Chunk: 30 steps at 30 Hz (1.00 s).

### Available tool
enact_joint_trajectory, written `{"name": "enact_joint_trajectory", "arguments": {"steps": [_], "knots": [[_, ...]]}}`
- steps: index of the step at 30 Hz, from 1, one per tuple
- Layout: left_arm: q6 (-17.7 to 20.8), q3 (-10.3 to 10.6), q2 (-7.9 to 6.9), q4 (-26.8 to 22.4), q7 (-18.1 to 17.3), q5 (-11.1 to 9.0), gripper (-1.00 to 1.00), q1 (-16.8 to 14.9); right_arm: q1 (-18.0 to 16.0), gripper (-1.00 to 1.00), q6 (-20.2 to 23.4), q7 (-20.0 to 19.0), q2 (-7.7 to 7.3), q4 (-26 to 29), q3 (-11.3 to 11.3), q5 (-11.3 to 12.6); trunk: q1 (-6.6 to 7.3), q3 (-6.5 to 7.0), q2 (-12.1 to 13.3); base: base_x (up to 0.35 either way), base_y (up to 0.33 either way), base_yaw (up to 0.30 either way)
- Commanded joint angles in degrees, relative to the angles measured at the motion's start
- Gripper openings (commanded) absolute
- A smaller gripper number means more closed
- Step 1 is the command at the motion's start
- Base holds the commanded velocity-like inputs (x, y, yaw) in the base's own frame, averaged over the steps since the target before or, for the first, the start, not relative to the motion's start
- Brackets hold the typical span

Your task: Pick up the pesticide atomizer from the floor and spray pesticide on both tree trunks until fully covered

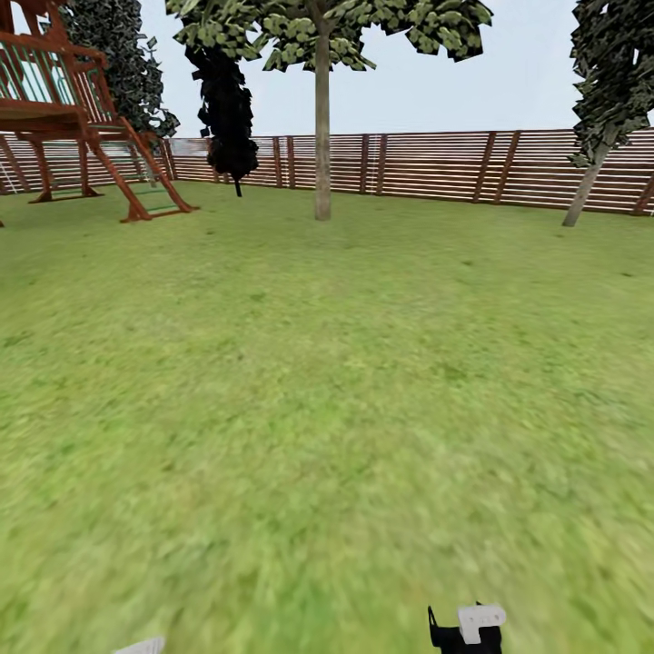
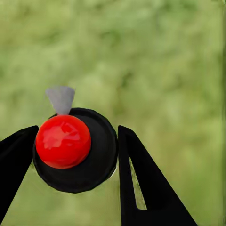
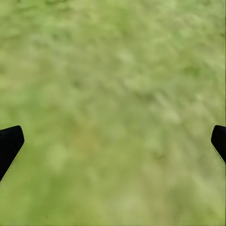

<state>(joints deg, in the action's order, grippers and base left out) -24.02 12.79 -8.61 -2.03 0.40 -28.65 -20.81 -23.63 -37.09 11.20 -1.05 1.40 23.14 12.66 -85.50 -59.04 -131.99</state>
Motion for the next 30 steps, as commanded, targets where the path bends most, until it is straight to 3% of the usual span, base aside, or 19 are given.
{"name": "enact_joint_trajectory", "arguments": {"steps": [1, 30], "knots": [[-0.15, 0.48, -0.01, 0.01, 0.04, -0.44, -1.0, -0.02, -0.02, 1.0, -0.08, 0.23, 0.0, 0.01, 0.5, 0.34, -0.03, -0.05, -0.02, 0.339, 0.0, 0.0], [-0.15, 0.48, 0.06, 0.01, 0.04, -0.44, -1.0, -0.02, -0.02, 1.0, -0.08, 0.23, 0.0, 0.01, 0.5, 0.34, -0.03, -0.05, -0.02, 0.339, 0.0, 0.0]]}}
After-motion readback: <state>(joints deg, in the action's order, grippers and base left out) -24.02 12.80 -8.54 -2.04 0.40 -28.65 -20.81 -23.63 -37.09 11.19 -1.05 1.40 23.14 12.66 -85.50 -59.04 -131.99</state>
